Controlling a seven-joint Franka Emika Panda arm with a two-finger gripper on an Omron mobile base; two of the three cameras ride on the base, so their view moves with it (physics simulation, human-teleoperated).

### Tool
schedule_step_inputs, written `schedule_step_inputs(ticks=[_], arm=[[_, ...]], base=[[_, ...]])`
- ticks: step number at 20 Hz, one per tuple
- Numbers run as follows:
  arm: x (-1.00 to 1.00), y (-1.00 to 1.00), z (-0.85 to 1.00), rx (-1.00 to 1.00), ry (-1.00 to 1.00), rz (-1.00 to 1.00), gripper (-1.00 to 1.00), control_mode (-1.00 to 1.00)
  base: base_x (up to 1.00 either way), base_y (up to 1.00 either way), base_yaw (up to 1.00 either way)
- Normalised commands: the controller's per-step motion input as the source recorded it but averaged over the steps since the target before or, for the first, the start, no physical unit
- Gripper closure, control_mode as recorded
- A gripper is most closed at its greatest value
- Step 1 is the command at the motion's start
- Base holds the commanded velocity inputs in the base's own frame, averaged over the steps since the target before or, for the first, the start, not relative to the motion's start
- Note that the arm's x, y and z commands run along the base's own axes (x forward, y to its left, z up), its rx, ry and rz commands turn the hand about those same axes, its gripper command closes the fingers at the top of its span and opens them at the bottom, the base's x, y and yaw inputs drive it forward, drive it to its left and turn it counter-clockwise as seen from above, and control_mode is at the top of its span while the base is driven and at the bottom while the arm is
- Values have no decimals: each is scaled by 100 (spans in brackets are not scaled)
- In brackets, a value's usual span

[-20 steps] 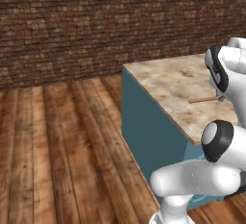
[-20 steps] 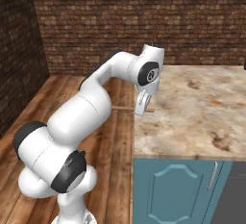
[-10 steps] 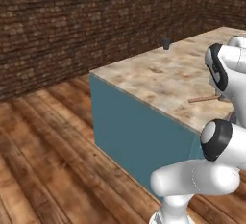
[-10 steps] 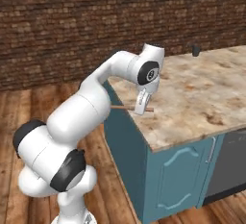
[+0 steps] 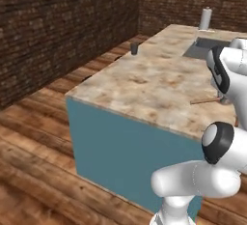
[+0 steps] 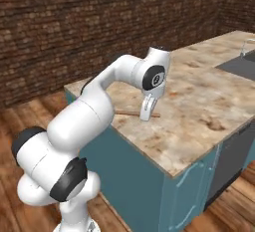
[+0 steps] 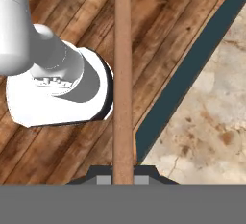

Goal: Take a straw from the drawer in front and place it inside the glass cup on the dining counter.

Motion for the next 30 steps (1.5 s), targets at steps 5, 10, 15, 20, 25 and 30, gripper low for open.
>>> schedule_step_inputs(ticks=[5, 10, 15, 20, 25, 30], arm=[[0, 0, 0, 0, 0, 0, 100, 100], [0, 0, 0, 0, 0, 0, 100, 100], [0, 0, 0, 0, 0, 0, 100, 100], [0, 0, 0, 0, 0, 0, 100, 100], [0, 0, 0, 0, 0, 0, 100, 100], [0, 0, 0, 0, 0, 0, 100, 100]], base=[[46, 99, -47], [28, 100, -38], [33, 100, -32], [36, 100, -32], [23, 100, -32], [17, 100, -30]])
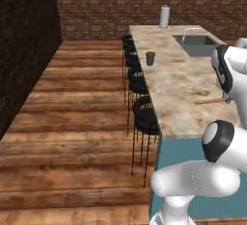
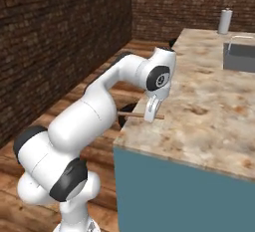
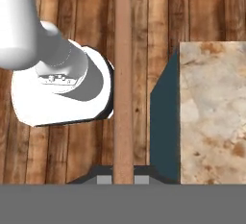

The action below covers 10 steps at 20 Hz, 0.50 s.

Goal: Take a straw from the drawer in front and place it inside the glass cup on the dining counter.

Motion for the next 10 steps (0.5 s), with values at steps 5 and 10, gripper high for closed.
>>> schedule_step_inputs(ticks=[5, 10], arm=[[0, 0, 0, 0, 0, 0, 100, 100], [0, 0, 0, 0, 0, 0, 100, 100]], base=[[37, 100, -33], [64, 100, -38]])
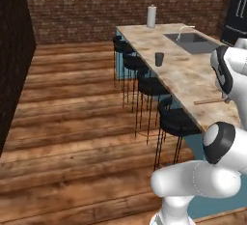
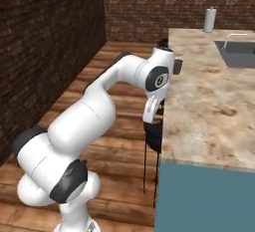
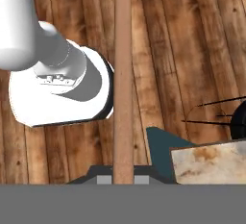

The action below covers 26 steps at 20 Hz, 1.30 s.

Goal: Take a straw from the drawer in front and place it inside the glass cup on the dining counter.

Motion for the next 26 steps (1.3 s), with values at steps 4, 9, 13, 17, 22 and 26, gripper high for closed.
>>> schedule_step_inputs(ticks=[4, 9, 13, 17, 22, 26], arm=[[0, 0, 0, 0, 0, 0, 100, 100], [0, 0, 0, 0, 0, 0, 100, 100], [0, 0, 0, 0, 0, 0, 100, 100], [0, 0, 0, 0, 0, 0, 100, 100], [0, 0, 0, 0, 0, 0, 100, 100], [0, 0, 0, 0, 0, 0, 100, 100]], base=[[77, 100, -44], [79, 100, -46], [74, 100, -49], [76, 100, -52], [63, 99, -54], [58, 94, -55]])
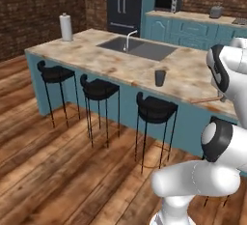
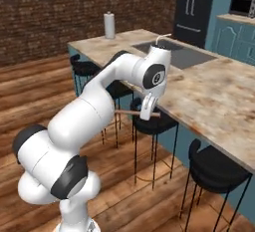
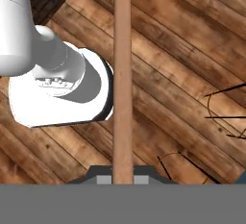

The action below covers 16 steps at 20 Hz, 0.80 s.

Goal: Take a straw from the drawer in front and place it inside the glass cup on the dining counter.

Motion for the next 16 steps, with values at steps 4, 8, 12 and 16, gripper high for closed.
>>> schedule_step_inputs(ticks=[4, 8, 12, 16], arm=[[0, 0, 0, 0, 0, 0, 100, 100], [0, 0, 0, 0, 0, 0, 100, 100], [0, 0, 0, 0, 0, 0, 100, 100], [0, 0, 0, 0, 0, 0, 100, 100]], base=[[50, 88, -55], [37, 72, -52], [30, 68, -45], [52, 66, -41]])
